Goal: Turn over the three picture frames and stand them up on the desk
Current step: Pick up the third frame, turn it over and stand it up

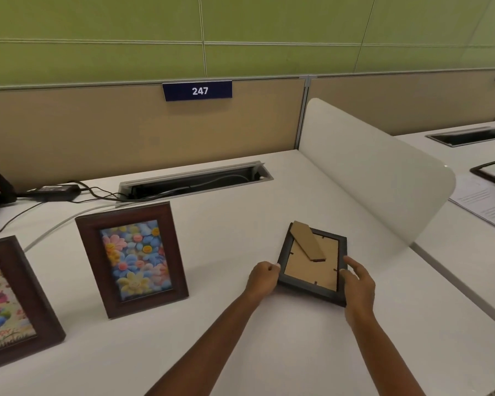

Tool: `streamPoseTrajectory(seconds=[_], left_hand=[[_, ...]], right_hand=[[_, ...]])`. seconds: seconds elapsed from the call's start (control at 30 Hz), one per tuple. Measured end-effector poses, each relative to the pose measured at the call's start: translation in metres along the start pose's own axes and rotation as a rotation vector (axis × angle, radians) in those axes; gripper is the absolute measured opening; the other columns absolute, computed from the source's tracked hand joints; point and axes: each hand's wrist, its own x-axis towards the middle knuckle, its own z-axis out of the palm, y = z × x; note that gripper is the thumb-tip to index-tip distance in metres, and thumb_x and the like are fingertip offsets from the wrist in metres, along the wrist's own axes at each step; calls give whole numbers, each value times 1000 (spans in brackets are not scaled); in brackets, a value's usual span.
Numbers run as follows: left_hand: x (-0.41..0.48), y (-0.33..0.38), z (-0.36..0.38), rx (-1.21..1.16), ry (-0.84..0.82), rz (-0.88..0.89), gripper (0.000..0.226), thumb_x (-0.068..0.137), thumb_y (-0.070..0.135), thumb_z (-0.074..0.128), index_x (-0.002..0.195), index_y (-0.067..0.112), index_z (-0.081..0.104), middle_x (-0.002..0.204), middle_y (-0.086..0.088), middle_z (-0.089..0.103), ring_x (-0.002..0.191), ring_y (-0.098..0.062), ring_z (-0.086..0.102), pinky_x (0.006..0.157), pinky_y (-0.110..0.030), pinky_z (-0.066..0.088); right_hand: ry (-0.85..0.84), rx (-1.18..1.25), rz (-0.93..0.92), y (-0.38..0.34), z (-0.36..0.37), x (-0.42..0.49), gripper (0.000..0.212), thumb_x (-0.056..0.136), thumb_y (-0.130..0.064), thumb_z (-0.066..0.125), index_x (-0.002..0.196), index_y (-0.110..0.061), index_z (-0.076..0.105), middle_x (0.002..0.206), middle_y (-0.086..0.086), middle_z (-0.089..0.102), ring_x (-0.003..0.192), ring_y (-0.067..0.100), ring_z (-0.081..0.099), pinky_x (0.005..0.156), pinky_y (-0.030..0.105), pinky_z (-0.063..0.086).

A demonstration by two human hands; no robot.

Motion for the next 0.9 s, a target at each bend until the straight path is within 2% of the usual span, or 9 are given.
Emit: streamPoseTrajectory(seconds=[0.07, 0.2, 0.33, 0.43, 0.6, 0.67, 0.77, 0.83, 0.9], left_hand=[[-3, 1, -3, -112, -35, -42, 38, 97, 24, 35, 60, 15, 37, 61, 0, 36, 54, -10, 33, 52, -23, 27], [-11, 12, -12, -501, -126, -150, 19, 99, 19, 31, 93, 3, 41, 74, -4, 44, 57, -12, 43, 48, -19, 38], [-20, 23, -27, -623, -108, -181, 21, 99, 14, 32, 92, 1, 46, 73, -8, 44, 56, -14, 42, 40, -15, 42], [-29, 27, -42, -689, -110, -201, 18, 98, 12, 33, 101, -2, 45, 73, -10, 45, 56, -14, 42, 35, -13, 43], [-46, 34, -66, -790, -159, -232, 18, 97, 8, 35, 101, -6, 45, 74, -15, 49, 56, -16, 46, 32, -13, 46], [-52, 38, -77, -824, -195, -216, 21, 96, 8, 36, 92, -8, 50, 71, -17, 51, 47, -15, 52, 33, -13, 47], [-57, 44, -95, -900, -232, -140, 36, 96, 17, 31, 81, -5, 56, 71, -15, 55, 38, -13, 57, 38, -15, 50], [-55, 45, -104, -837, -165, -41, 49, 99, 28, 24, 84, -2, 60, 75, -13, 58, 55, -15, 58, 47, -19, 54], [-50, 43, -110, -745, -76, 40, 55, 99, 36, 21, 96, -1, 61, 80, -10, 60, 70, -17, 58, 62, -23, 53]], right_hand=[[-37, 22, 54, -6, -4, 3, 37, 88, 1, 41, 120, -13, 54, 136, 14, 46, 124, 31, 42, 96, 37, 40], [-123, 118, 93, -19, -11, 2, 44, 87, 8, 35, 125, -10, 48, 135, 17, 45, 120, 35, 47, 86, 36, 47], [-194, 163, 24, -25, -17, 2, 42, 90, 9, 30, 123, -9, 49, 134, 16, 49, 117, 32, 51, 89, 33, 46], [-283, 15, -187, -25, -19, 1, 37, 90, 6, 38, 123, -7, 50, 130, 15, 53, 111, 29, 53, 77, 25, 47], [-381, -353, -663, -34, -14, -4, 38, 82, 11, 52, 115, -7, 55, 123, 2, 52, 121, 20, 45, 98, 25, 36], [-392, -388, -750, -41, -9, -5, 30, 82, 7, 55, 108, -6, 58, 117, 0, 56, 118, 14, 46, 100, 17, 33], [-371, -284, -740, -52, -1, -13, 13, 84, -11, 58, 94, -19, 60, 93, 0, 67, 86, 1, 59, 77, 1, 40], [-324, -171, -703, -57, 6, -20, 13, 83, -20, 52, 76, -31, 52, 74, -4, 63, 68, -4, 60, 55, 2, 40], [-254, -67, -648, -59, 12, -22, 24, 87, -22, 52, 66, -32, 46, 65, -7, 57, 58, -9, 57, 46, 3, 39]])
